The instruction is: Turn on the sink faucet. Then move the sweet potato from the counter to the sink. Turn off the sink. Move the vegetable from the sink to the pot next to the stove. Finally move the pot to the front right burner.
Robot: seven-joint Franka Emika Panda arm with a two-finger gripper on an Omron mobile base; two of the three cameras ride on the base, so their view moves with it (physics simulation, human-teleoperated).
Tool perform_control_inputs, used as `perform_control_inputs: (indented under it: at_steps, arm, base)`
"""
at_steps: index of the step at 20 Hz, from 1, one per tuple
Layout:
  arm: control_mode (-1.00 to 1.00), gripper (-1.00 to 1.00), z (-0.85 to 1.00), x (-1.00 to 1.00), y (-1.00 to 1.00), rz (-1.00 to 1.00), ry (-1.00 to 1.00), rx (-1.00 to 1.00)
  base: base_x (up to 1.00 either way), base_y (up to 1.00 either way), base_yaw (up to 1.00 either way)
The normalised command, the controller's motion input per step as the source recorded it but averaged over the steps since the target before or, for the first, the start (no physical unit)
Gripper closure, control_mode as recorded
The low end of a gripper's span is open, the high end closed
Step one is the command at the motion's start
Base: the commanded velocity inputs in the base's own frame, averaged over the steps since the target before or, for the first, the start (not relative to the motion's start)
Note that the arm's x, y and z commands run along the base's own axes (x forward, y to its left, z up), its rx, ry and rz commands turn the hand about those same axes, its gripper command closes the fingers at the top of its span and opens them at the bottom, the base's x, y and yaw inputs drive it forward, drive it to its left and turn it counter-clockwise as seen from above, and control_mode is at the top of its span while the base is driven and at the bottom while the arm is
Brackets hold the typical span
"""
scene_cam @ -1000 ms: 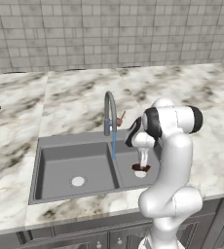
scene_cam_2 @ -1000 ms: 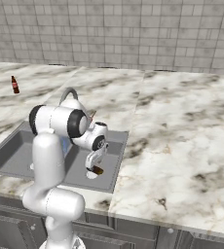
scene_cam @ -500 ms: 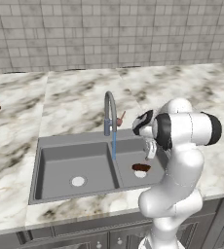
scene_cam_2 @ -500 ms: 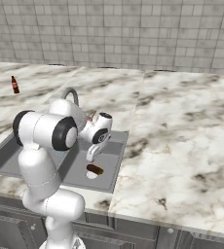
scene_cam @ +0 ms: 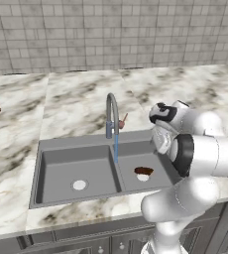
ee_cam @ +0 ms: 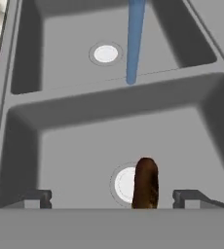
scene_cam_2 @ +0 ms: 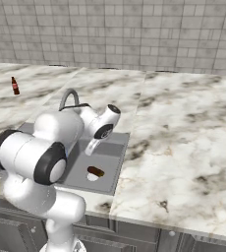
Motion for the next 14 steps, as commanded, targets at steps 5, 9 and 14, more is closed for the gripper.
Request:
perform_control_inputs:
  at_steps: [5,9,14]
  arm:
    - [-1.0,-1.0,0.92,-0.18,0.0,0.03,0.0,0.22]
    - [-1.0,-1.0,0.86,-0.12,0.0,0.01,0.0,0.23]
    - [-1.0,-1.0,0.09,-0.01,-0.21,0.0,0.0,0.23]
  base:
    - [0.0,0.0,0.0]
    - [0.0,0.0,0.0]
    - [0.0,0.0,0.0]
